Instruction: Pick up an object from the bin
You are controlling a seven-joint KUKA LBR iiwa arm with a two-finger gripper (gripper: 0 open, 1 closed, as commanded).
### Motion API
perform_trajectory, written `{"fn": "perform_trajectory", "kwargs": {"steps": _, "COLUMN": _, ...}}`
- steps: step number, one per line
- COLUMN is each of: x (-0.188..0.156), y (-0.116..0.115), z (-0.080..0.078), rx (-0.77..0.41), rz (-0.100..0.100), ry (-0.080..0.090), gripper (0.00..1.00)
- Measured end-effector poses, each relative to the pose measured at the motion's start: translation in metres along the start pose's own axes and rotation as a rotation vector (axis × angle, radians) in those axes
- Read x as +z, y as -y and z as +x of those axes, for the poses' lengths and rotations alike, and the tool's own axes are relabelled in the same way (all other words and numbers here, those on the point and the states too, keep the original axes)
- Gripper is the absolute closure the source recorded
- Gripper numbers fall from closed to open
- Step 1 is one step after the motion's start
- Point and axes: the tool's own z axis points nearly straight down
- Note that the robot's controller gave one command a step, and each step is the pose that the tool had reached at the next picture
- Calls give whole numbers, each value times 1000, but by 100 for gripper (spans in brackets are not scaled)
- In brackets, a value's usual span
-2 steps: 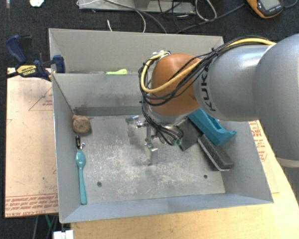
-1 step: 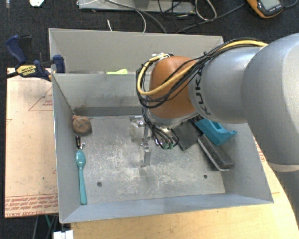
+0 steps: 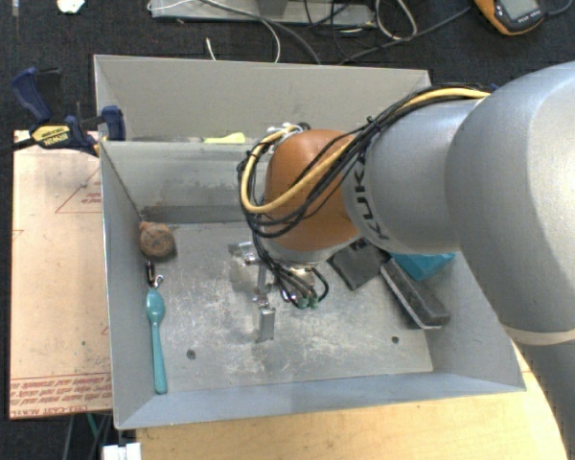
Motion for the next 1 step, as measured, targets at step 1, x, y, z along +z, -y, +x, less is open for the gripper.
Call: {"fn": "perform_trajectory", "kwargs": {"steps": 1, "x": 12, "y": 44, "z": 21, "rx": 37, "rz": -1, "ry": 2, "gripper": 0}}
